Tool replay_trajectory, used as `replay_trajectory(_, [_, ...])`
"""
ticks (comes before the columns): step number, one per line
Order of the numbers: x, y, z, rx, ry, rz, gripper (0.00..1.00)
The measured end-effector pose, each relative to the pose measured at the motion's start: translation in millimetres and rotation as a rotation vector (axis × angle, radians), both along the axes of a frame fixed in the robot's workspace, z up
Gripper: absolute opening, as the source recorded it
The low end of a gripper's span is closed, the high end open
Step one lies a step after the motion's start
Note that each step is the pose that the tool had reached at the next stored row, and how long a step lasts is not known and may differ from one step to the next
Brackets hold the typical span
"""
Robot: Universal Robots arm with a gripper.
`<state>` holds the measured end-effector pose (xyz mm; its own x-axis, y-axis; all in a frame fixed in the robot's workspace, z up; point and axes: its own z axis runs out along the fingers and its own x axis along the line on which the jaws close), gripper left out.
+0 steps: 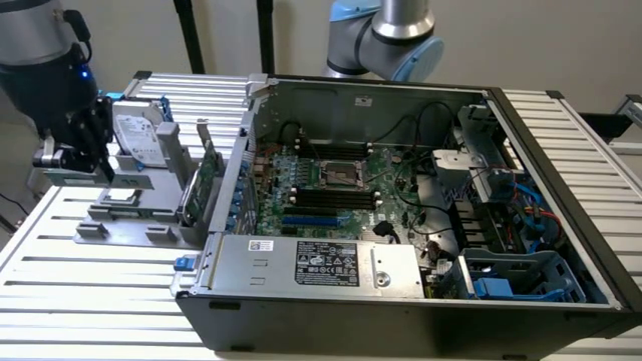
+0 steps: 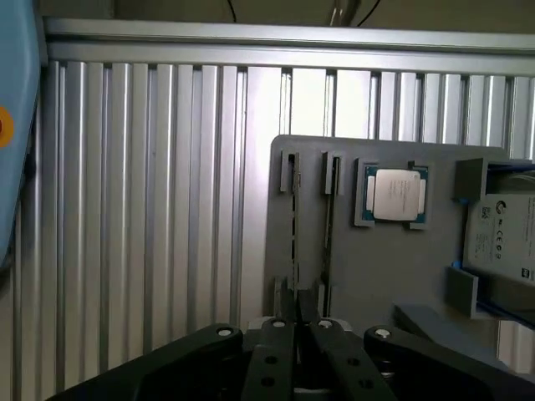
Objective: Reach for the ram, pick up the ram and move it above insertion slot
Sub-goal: 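Pick up the ram and move it above insertion slot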
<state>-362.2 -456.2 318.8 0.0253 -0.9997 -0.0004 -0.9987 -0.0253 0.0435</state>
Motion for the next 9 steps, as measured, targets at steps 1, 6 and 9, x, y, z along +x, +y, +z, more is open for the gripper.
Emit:
replay_trajectory(1, [2.6,0.0,4.4,0.0001,0.0008,0.000,0.13])
replay_trajectory(6, [21.4,0.0,27.1,0.0000,0.0066,0.000,0.13])
replay_trajectory(9, [34.0,0.1,40.8,0.0001,0.0091,0.000,0.13])
